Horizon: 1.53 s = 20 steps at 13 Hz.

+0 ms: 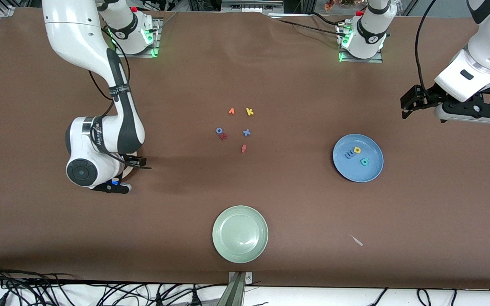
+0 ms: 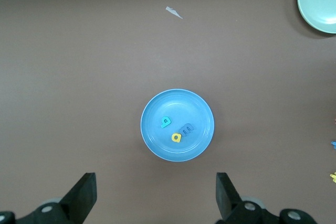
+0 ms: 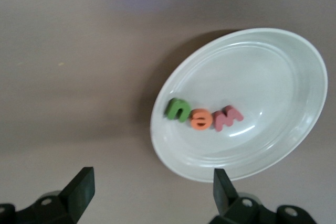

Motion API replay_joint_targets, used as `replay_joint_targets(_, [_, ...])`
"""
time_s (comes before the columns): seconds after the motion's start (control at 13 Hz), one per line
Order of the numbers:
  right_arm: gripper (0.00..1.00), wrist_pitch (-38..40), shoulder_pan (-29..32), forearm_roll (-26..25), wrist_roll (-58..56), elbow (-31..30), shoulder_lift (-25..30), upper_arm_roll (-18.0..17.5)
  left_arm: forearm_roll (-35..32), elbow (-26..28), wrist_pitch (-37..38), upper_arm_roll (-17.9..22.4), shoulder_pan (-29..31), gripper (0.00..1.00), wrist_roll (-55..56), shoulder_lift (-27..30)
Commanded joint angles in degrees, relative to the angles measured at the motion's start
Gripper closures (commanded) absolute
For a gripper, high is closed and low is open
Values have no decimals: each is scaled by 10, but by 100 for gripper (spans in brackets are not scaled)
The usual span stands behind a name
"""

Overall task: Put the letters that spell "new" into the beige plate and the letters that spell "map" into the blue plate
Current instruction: 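Drop the green n on the beige plate while the left gripper returns to rest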

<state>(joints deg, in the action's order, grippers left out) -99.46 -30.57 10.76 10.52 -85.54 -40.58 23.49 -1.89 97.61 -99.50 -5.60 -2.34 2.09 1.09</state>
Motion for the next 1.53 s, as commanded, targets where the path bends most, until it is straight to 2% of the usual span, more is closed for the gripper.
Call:
replay_joint_targets(0.0, [0, 47, -25, 2, 2, 25, 16, 0, 8, -26, 49, 6, -6, 0, 12, -12])
replay_joint_targets(0.23, [0, 92, -37, 2, 3, 47, 20, 1, 7, -35, 71, 6, -3, 0, 12, -14])
replay_joint_targets(0.46, [0, 102, -37, 2, -1, 53, 21, 4, 8, -36, 74, 6, -2, 0, 12, -13])
replay_joint_targets(0.84, [0, 102, -33, 12, 1, 46, 72, -10, 16, -44, 75, 7, 2, 0, 5, -16])
replay_joint_targets(0.92, [0, 102, -20, 11, 1, 37, 89, -26, 16, -44, 75, 7, 2, 0, 5, -16])
replay_joint_targets(1.3, [0, 95, 111, -6, -2, -16, 199, -164, 21, -44, 76, 7, 3, 0, 5, -16])
replay_joint_targets(1.46, [0, 93, 134, -30, -5, -42, 246, -187, 21, -44, 76, 7, 3, 0, 5, -16])
